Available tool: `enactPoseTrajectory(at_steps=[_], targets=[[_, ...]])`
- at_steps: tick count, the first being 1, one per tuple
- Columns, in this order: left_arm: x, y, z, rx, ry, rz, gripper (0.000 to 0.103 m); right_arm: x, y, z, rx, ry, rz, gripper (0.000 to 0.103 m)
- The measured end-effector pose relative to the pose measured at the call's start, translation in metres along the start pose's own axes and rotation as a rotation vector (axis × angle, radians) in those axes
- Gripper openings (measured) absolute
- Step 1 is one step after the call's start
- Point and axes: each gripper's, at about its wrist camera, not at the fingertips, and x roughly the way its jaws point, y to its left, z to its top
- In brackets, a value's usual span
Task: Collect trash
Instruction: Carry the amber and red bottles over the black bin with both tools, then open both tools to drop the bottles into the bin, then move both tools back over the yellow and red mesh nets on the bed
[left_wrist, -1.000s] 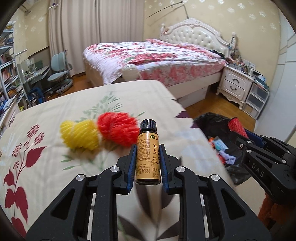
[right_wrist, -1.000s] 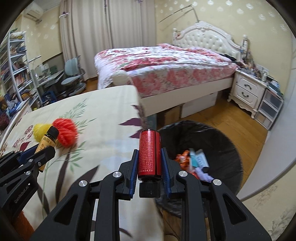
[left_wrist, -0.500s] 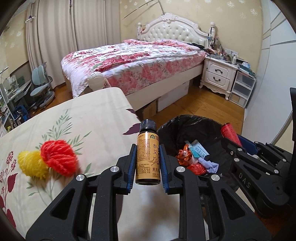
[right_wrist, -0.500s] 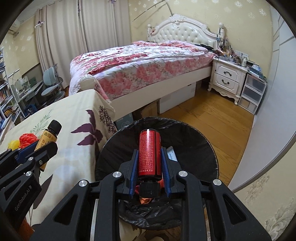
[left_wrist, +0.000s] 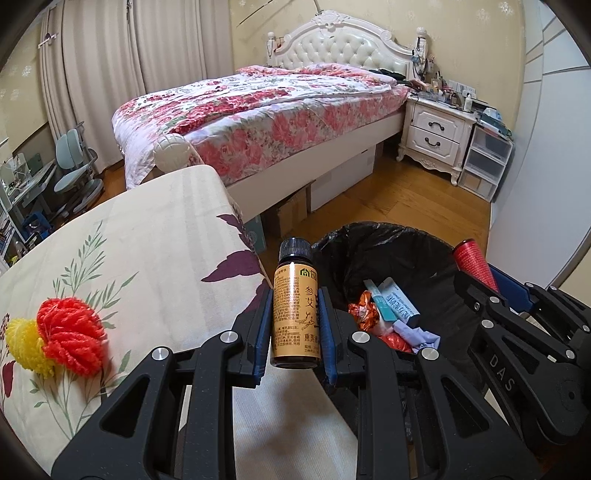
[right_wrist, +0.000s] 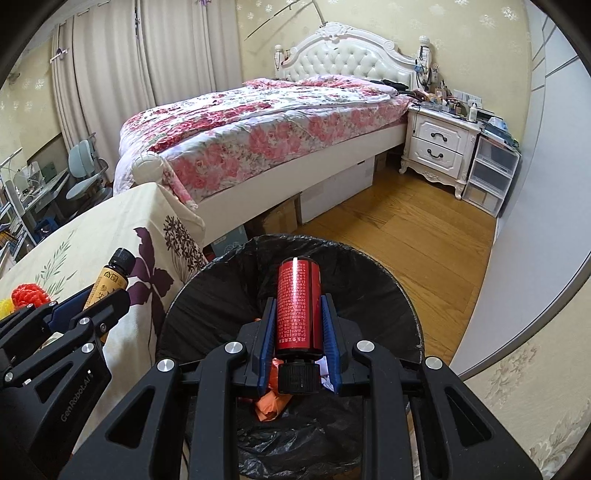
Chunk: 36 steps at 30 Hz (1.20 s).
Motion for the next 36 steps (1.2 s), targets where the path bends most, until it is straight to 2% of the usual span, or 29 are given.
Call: enactPoseTrajectory(at_steps=[13,15,16,17,18,21,23,28,36], targets=[[0.010,-0.011,0.004,0.032,0.018,-0.007,0.023,0.006,-0.009,-0.002,0.033,0.010,-0.019,0.025],[0.010,-0.013,0.003,0.035,0.021,-0.010,0.028,0.006,-0.010,-0.002,0.036,0.009,-0.026,0.026],[0.008,-0.013,0.003,0.037,0.017,-0.003,0.041,0.005,-0.011,-0.002,0.037,0.009,-0.029,0.028],[0.006,-0.013,0.003,0.036,0.008,0.005,0.055,0.005,-0.011,-0.001,0.039,0.008,-0.033,0.034],[0.005,-0.013,0.003,0.033,0.000,0.011,0.058,0.004,-0.011,-0.001,0.040,0.004,-0.039,0.041],[0.002,-0.010,0.003,0.029,-0.006,0.016,0.061,0.001,-0.012,-0.001,0.037,-0.009,-0.063,0.046],[-0.002,-0.006,0.003,0.024,-0.014,0.023,0.071,0.000,-0.013,-0.002,0.036,-0.011,-0.070,0.052],[-0.014,0.003,0.001,0.018,-0.037,0.046,0.079,-0.005,-0.011,-0.003,0.030,-0.016,-0.080,0.061],[-0.035,0.034,-0.019,-0.024,-0.025,0.093,0.079,-0.015,0.007,-0.011,0.003,-0.008,-0.039,0.064]])
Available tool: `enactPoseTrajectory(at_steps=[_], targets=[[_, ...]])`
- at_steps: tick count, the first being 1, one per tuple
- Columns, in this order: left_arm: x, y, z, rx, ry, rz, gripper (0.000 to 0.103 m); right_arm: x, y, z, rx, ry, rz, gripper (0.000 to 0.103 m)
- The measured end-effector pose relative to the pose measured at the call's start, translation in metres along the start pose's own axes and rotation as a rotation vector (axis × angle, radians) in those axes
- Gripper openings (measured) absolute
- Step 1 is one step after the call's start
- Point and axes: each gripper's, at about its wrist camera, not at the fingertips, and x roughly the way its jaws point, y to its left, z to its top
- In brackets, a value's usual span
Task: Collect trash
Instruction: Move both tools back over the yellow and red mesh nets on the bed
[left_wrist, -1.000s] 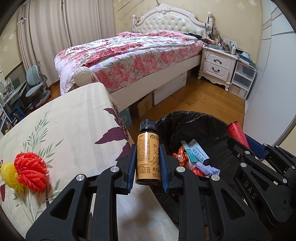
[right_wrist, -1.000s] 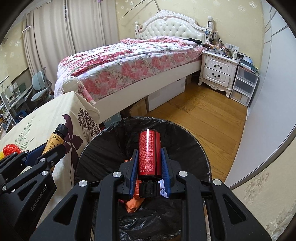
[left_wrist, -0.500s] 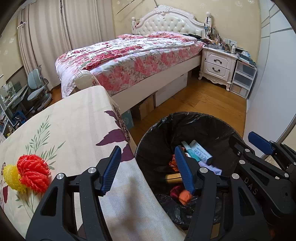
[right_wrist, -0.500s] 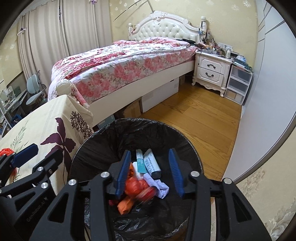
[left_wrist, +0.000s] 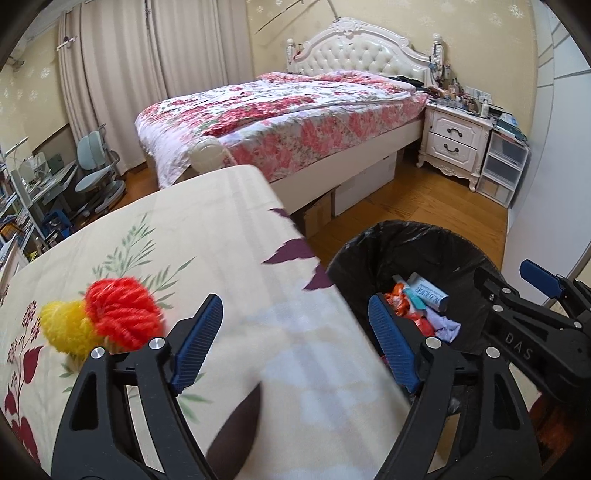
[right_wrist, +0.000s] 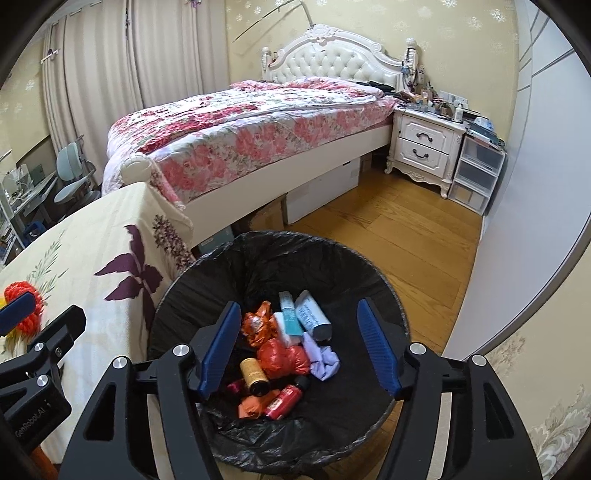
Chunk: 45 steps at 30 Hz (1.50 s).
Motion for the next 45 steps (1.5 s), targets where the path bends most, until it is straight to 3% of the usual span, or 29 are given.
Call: enactPoseTrajectory(at_steps=[20,30,39,45], targets=[[-0.030,0.139,-0.060,-0.223,0.087,0.216,0.082,-0.026,0.121,-0.027,-0.199,0.043,0.253,0.070],[-0.026,0.161,-0.060,-0.257,0.095,0.229,0.084,-0.025,0.157,-0.031,-0.270,0.063,0.289,0.071],[-0.008,0.182,-0.047,-0.280,0.102,0.247,0.084,-0.021,0.166,-0.028,-0.281,0.072,0.292,0.071],[0.003,0.192,-0.042,-0.277,0.126,0.212,0.084,-0.019,0.177,-0.028,-0.297,0.076,0.296,0.071]])
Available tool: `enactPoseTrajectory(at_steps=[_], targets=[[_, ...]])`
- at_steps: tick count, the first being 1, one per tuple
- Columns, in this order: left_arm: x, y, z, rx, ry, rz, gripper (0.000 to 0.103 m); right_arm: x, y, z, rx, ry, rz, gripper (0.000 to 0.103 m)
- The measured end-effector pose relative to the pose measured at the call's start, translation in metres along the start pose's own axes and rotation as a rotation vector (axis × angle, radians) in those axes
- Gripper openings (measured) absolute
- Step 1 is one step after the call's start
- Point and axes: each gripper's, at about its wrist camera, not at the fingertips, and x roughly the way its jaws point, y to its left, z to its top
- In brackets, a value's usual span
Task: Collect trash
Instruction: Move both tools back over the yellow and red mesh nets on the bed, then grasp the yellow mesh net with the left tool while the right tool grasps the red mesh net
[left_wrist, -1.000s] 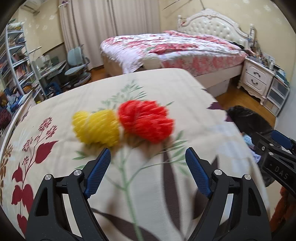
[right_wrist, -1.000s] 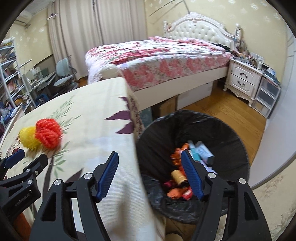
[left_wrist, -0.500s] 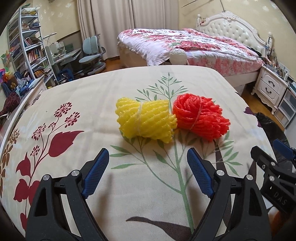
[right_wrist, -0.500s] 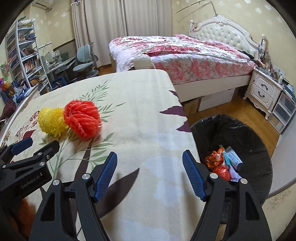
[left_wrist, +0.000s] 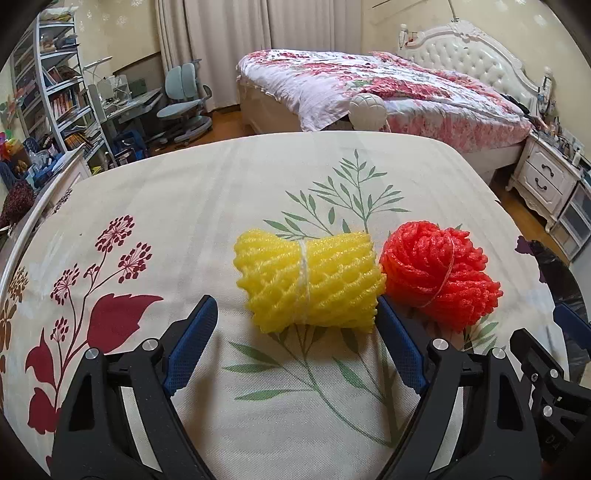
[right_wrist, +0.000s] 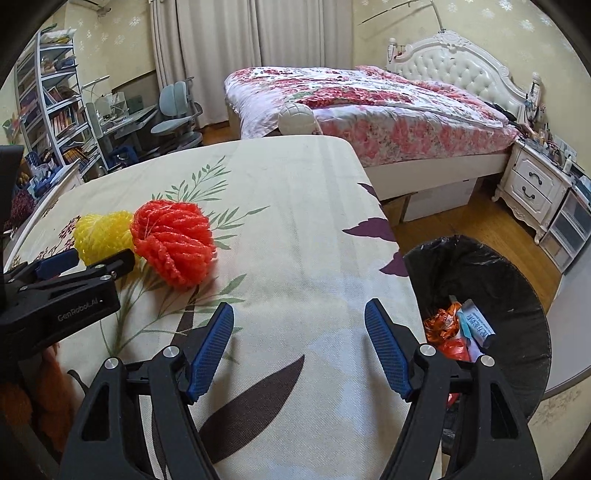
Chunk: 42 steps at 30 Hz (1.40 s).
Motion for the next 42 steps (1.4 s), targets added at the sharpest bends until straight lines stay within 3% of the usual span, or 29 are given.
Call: enactPoseTrajectory(at_steps=[3,5,10,19,27,32,42], targets=[[0.002,0.003,0.003,-0.002,-0.002,-0.016,0.084,0.000,0.003,0.001,-0.005,0.001,0.001,0.072],[0.003,0.002,0.003,0.010,-0.012,-0.011,0.070,0.000,0.005,0.001,-0.008,0.001,0.002,0.072],[0.003,0.004,0.002,0.012,-0.005,-0.035,0.063,-0.002,0.013,0.001,-0.023,0.002,0.007,0.072],[-0.007,0.017,-0.005,0.028,-0.037,0.023,0.062,0.000,0.034,0.004,-0.053,0.007,0.052,0.072],[-0.010,0.051,-0.010,-0.023,-0.028,0.058,0.062,0.014,0.062,0.017,-0.091,0.011,0.075,0.072],[-0.011,0.065,-0.014,-0.052,-0.023,0.063,0.062,0.027,0.073,0.029,-0.108,0.020,0.058,0.077],[-0.010,0.076,-0.016,-0.082,-0.019,0.049,0.062,0.041,0.084,0.040,-0.116,0.041,0.054,0.077]])
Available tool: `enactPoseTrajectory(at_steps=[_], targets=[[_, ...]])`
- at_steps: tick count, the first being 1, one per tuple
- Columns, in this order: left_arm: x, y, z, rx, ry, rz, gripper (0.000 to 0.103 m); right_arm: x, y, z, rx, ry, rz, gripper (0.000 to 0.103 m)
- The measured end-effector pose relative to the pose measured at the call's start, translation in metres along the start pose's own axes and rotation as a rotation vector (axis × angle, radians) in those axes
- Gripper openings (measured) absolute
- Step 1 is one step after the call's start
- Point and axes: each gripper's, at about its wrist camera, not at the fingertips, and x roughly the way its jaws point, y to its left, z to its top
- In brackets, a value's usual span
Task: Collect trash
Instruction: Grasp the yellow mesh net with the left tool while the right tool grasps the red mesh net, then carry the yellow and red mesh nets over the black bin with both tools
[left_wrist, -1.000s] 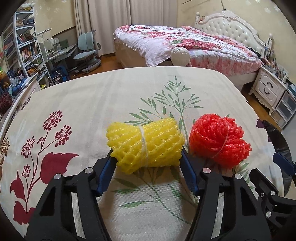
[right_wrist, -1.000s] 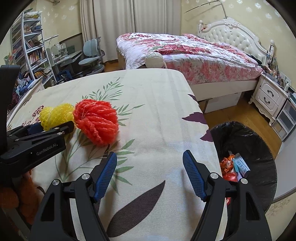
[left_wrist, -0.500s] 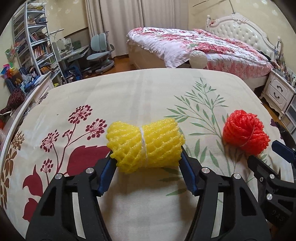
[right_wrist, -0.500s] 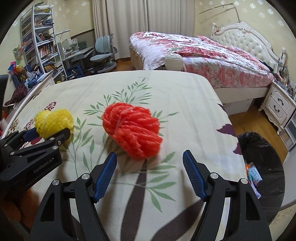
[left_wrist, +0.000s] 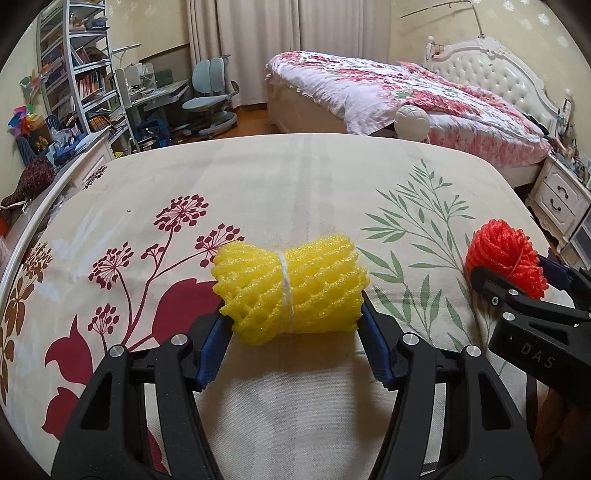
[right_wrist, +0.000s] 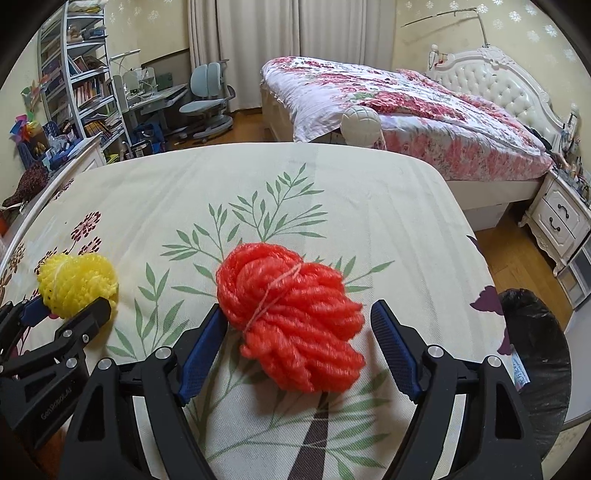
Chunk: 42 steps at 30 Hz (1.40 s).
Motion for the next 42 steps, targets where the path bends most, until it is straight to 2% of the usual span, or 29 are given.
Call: enactPoseTrajectory(at_steps=[1,3,9,26,35,42], targets=[[0.000,0.000,0.000,-0.003,0.001,-0.001,0.062,0.000,0.001,0.000,-0.003,0.001,-0.002,0.077],[0.001,0.001,0.000,-0.007,0.002,-0.003,0.062,-0.001,0.004,-0.001,-0.017,0.002,-0.003,0.062],[0.000,0.001,0.000,-0.007,-0.004,0.000,0.061,-0.007,0.008,-0.005,-0.032,-0.001,0.006,0.055],[-0.024,-0.027,-0.016,0.028,-0.021,-0.045,0.060,-0.048,-0.013,-0.035,-0.008,-0.031,0.014,0.055],[-0.043,-0.058,-0.028,0.069,-0.043,-0.097,0.060,-0.071,-0.042,-0.054,0.035,-0.052,-0.022,0.055],[-0.058,-0.087,-0.032,0.097,-0.071,-0.142,0.058,-0.086,-0.075,-0.066,0.085,-0.070,-0.081,0.055]])
